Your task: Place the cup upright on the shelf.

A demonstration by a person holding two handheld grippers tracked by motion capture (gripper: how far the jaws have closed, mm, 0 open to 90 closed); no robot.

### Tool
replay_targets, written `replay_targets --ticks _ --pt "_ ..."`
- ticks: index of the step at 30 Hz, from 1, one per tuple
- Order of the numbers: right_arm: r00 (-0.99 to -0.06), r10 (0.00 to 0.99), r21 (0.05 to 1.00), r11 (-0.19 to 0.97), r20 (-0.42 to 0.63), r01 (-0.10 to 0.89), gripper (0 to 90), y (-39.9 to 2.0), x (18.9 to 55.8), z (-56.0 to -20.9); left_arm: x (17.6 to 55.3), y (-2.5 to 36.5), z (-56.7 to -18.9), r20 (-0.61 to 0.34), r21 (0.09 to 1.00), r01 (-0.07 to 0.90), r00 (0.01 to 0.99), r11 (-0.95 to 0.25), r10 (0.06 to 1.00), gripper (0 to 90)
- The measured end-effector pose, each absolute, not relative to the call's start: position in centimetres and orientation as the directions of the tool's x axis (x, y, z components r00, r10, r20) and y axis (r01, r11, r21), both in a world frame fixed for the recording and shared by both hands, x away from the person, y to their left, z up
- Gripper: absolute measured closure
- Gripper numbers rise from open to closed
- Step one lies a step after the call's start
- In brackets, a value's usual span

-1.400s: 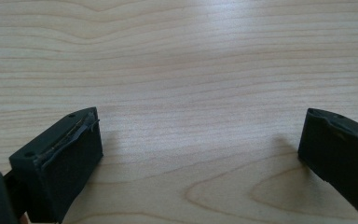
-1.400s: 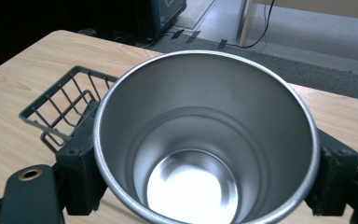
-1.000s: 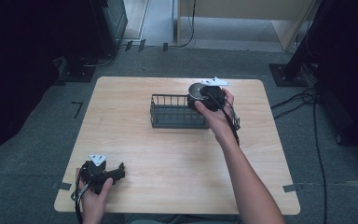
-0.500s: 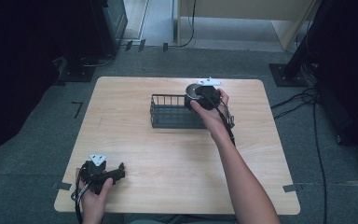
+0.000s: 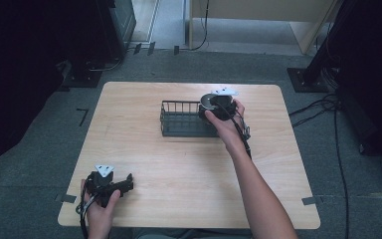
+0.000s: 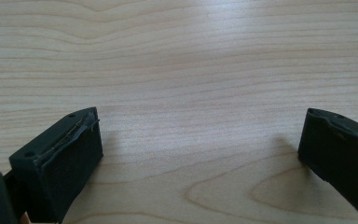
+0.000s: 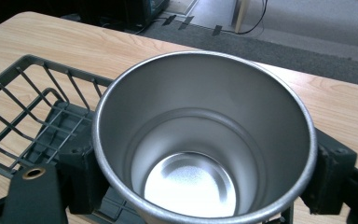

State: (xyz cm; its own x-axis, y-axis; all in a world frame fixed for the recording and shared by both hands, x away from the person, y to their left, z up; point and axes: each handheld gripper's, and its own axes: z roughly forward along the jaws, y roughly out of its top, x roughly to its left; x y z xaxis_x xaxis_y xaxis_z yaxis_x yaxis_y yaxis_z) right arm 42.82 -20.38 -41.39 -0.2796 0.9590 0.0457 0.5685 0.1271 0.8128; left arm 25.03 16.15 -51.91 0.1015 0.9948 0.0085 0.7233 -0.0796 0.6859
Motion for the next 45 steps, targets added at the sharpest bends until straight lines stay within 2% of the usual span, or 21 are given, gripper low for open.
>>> replay_targets --ticks 36,41,42,45 --pt "-0.304 0.951 0.781 0.156 0.045 0.604 17.3 -20.8 42.7 -43.4 25.0 16.1 -51.9 0.008 0.686 0.723 0.101 -0.079 0.995 0.0" --pt "-0.333 0.94 0.774 0.16 0.069 0.612 9.5 -21.0 42.7 -43.5 25.0 16.1 -51.9 0.008 0.686 0.723 0.101 -0.079 0.995 0.0" --pt "-0.346 0.936 0.777 0.174 0.061 0.606 2.8 -20.8 42.6 -43.4 25.0 16.1 -51.9 0.008 0.686 0.723 0.101 -0.079 0.995 0.0" --pt "-0.347 0.936 0.779 0.181 0.05 0.6 1.8 -20.8 42.4 -43.1 25.0 16.1 -51.9 0.008 0.687 0.723 0.101 -0.079 0.995 0.0"
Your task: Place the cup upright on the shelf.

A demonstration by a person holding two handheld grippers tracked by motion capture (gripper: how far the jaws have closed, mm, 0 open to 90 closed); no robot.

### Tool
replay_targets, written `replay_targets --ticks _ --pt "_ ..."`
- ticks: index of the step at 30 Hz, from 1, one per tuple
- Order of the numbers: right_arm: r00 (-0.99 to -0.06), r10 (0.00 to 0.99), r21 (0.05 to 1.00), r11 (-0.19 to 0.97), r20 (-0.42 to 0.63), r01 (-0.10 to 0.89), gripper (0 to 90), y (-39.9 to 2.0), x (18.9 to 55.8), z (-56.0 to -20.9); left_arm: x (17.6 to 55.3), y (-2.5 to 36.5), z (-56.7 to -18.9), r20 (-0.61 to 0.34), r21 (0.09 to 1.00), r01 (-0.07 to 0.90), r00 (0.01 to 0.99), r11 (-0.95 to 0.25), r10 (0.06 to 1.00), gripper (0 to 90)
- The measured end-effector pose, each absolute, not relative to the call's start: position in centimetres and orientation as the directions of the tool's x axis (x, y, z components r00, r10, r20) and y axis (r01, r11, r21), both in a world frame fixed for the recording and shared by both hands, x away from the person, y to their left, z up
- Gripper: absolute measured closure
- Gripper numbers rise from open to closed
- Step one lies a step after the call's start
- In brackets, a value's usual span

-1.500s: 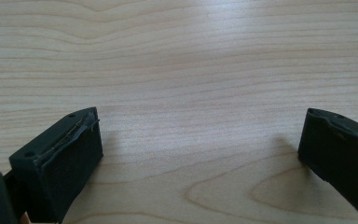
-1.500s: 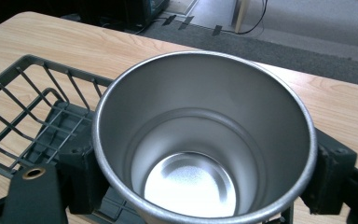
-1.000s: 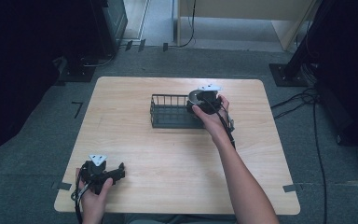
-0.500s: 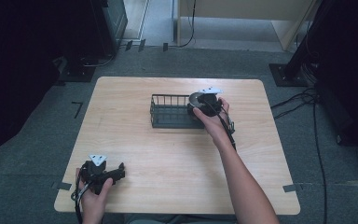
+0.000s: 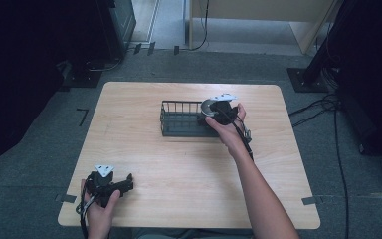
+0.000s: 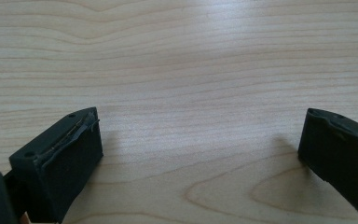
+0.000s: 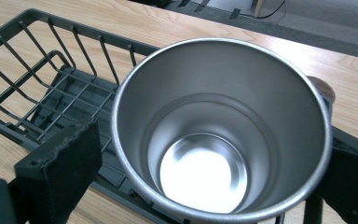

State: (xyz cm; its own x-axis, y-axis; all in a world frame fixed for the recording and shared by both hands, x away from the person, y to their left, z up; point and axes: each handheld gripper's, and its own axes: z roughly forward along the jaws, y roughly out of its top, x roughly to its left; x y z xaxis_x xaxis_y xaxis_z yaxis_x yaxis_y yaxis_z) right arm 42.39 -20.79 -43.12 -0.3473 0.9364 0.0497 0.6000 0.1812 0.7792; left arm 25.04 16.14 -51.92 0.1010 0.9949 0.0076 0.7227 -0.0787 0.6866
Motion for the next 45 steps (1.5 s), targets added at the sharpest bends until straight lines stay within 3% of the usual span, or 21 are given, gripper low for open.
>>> replay_targets --ticks 18,45 --pt "-0.349 0.937 0.81 0.185 0.025 0.557 1.2 -23.5 39.8 -41.1 25.0 16.1 -51.9 0.009 0.686 0.723 0.102 -0.08 0.995 0.0" --pt "-0.325 0.945 0.809 0.199 -0.011 0.553 1.2 -28.5 33.8 -42.6 25.0 16.1 -51.9 0.009 0.687 0.723 0.102 -0.08 0.995 0.0"
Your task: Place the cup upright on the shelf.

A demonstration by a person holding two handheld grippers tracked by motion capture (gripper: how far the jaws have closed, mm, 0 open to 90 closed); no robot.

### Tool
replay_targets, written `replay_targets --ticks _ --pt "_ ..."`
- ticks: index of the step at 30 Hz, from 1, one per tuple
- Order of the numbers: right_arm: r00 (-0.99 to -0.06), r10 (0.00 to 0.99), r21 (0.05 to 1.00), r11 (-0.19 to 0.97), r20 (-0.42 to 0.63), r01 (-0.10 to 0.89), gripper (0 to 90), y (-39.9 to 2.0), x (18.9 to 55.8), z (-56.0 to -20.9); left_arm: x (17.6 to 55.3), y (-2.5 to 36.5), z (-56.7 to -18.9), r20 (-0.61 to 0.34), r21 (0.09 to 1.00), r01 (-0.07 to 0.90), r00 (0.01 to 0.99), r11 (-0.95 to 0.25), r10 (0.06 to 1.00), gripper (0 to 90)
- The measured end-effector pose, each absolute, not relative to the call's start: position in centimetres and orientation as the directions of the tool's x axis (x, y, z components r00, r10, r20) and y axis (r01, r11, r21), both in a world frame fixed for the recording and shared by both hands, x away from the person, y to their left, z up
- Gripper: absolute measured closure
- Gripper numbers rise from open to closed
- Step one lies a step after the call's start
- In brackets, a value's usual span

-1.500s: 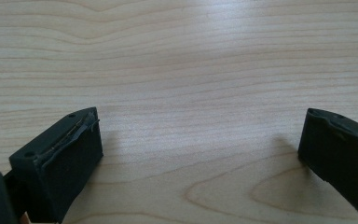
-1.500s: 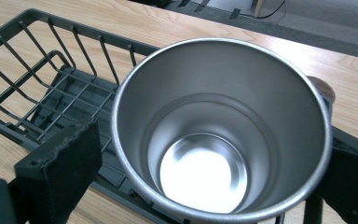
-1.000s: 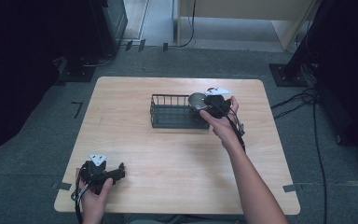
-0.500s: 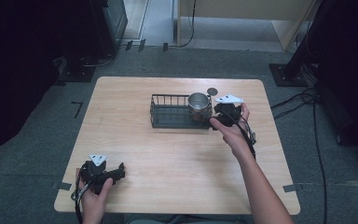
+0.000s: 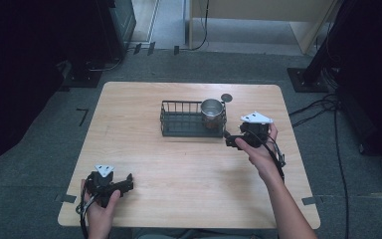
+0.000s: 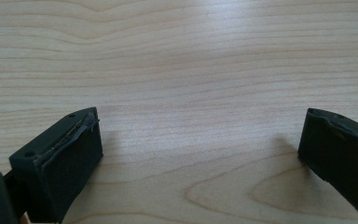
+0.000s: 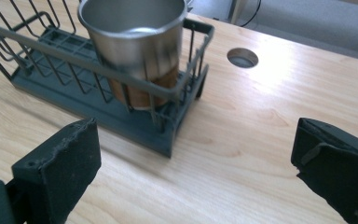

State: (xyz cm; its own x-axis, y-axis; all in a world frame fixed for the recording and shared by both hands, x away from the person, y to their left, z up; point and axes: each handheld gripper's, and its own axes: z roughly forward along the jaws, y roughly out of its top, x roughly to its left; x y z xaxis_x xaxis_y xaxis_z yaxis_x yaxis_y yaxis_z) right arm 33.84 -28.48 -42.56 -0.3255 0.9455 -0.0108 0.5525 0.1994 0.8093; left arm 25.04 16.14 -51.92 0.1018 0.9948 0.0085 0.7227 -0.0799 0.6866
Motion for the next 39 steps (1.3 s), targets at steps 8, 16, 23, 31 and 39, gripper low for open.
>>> replay_targets --ticks 8,16,23,31,39 --pt "-0.291 0.957 0.808 0.177 -0.007 0.561 1.2 -30.5 32.5 -43.7 25.0 16.1 -51.9 0.009 0.687 0.723 0.102 -0.08 0.995 0.0" --pt "-0.261 0.965 0.803 0.16 -0.006 0.574 1.2 -32.2 31.2 -44.6 25.0 16.2 -51.9 0.01 0.686 0.723 0.103 -0.081 0.995 0.0" --pt "-0.242 0.97 0.788 0.158 -0.012 0.595 1.2 -33.3 30.2 -46.0 25.0 16.2 -51.9 0.01 0.686 0.723 0.103 -0.081 0.995 0.0" --pt "-0.199 0.98 0.768 0.121 0.009 0.629 1.2 -35.2 28.5 -48.2 25.0 16.2 -51.9 0.01 0.686 0.723 0.103 -0.081 0.995 0.0" --pt "-0.163 0.986 0.753 0.089 0.024 0.652 1.2 -37.2 26.8 -49.7 25.0 16.2 -51.9 0.01 0.686 0.723 0.103 -0.081 0.995 0.0"
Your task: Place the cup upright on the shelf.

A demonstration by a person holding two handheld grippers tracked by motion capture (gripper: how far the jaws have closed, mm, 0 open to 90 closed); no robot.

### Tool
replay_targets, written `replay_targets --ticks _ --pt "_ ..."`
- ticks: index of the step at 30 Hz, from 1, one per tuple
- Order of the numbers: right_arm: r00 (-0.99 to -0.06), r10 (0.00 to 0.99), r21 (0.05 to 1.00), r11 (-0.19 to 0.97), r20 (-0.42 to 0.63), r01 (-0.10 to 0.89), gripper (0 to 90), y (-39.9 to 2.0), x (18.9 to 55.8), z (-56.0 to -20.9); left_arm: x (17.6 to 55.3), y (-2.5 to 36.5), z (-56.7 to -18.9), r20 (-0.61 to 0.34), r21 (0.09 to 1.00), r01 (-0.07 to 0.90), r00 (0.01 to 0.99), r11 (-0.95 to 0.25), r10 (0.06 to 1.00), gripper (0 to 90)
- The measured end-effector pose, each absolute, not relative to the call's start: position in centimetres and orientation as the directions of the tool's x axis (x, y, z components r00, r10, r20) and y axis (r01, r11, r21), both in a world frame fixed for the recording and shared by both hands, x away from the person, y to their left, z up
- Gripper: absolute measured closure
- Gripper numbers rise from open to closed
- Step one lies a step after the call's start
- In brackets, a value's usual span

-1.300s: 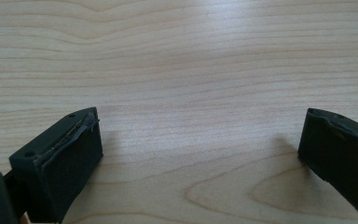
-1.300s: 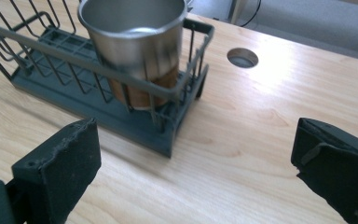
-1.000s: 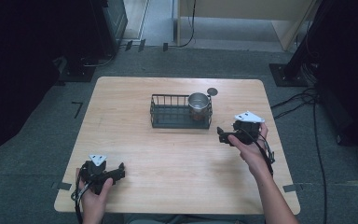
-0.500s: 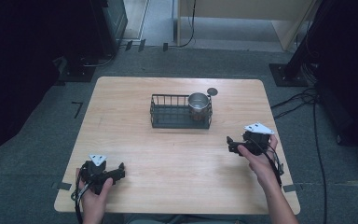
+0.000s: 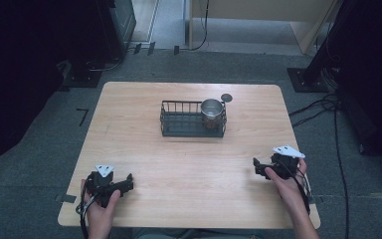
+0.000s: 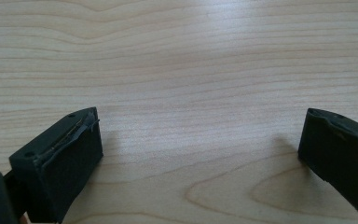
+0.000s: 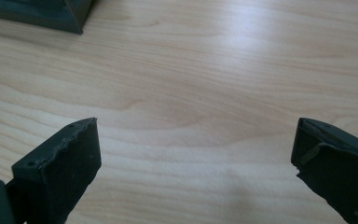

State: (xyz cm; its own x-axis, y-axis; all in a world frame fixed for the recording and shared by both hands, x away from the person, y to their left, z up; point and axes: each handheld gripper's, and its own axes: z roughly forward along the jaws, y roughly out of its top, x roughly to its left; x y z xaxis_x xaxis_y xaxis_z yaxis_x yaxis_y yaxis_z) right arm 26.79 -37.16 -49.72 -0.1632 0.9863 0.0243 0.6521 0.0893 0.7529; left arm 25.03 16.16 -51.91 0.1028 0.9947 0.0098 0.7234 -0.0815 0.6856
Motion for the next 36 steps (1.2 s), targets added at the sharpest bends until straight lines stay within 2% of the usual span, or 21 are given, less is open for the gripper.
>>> replay_targets --ticks 14,36 --pt "-0.113 0.993 0.722 0.047 0.043 0.691 1.2 -39.5 24.1 -52.3 25.0 16.2 -51.9 0.01 0.686 0.723 0.103 -0.081 0.995 0.0" --pt "-0.089 0.996 0.712 0.043 0.028 0.701 1.3 -40.8 21.1 -52.6 25.0 16.2 -51.9 0.01 0.685 0.724 0.104 -0.083 0.995 0.0"
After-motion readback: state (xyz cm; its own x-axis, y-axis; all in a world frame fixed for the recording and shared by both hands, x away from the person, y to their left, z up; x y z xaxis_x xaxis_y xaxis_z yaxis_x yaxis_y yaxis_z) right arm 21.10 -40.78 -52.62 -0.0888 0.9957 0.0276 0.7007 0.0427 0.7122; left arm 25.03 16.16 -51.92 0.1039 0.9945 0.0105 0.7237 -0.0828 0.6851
